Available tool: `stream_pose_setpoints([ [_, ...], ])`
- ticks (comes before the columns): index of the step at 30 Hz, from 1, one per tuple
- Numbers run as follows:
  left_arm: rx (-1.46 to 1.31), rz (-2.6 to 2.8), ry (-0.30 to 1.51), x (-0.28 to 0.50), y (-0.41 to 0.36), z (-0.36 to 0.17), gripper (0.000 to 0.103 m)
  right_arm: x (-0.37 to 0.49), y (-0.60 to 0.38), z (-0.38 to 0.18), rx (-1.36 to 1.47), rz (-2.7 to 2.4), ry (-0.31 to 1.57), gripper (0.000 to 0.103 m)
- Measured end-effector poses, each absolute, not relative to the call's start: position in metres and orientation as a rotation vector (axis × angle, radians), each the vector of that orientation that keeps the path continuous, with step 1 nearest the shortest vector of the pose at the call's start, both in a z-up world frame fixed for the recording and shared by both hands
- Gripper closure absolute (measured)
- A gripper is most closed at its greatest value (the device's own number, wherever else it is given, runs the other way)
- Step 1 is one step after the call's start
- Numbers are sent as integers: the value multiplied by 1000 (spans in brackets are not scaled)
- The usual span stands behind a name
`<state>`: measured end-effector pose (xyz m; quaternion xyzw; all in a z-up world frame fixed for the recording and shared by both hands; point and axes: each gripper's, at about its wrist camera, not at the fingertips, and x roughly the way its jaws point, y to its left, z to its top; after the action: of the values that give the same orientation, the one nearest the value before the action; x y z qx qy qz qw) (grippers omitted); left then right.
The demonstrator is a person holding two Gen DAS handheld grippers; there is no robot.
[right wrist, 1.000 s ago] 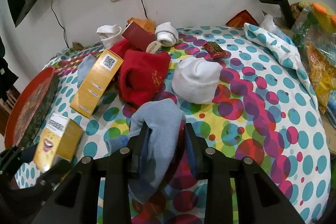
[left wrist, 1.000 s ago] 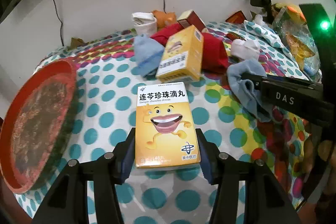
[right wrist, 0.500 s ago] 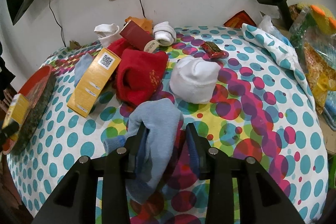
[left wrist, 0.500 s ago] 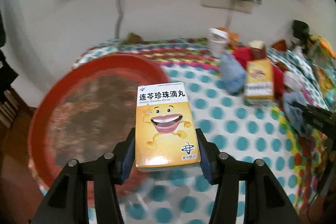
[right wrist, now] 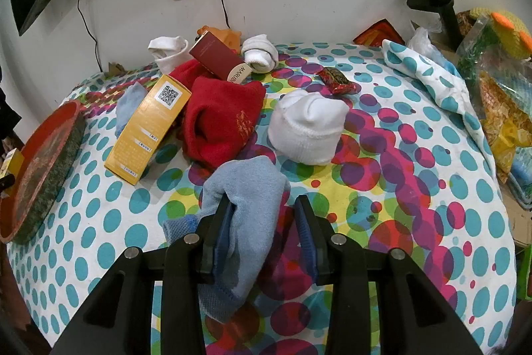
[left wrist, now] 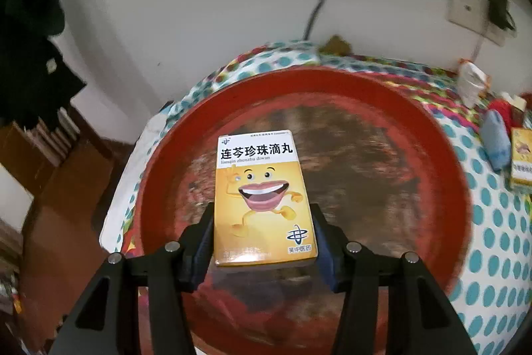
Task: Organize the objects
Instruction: 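Carry the yellow medicine box into the red tray and open the left tool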
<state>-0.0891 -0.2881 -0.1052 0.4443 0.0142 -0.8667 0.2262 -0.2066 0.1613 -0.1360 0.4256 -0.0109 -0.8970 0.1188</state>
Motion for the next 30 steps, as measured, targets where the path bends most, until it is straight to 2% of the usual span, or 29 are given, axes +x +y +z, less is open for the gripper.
stream_pose_setpoints([
  [14, 1274, -2292, 113, -98, -352, -129, 49, -207, 158, -135, 1249, -2629, -10, 69],
  [25, 1304, -2310, 137, -99, -359, -142, 49, -206, 154, -135, 1249, -2647, 32, 69],
  [27, 1295, -2348, 150, -96, -358, -141, 45, -206, 154, -135, 1250, -2651, 44, 69],
  [30, 1276, -2384, 142, -90, -353, -137, 44, -205, 151, -135, 1249, -2661, 68, 69],
])
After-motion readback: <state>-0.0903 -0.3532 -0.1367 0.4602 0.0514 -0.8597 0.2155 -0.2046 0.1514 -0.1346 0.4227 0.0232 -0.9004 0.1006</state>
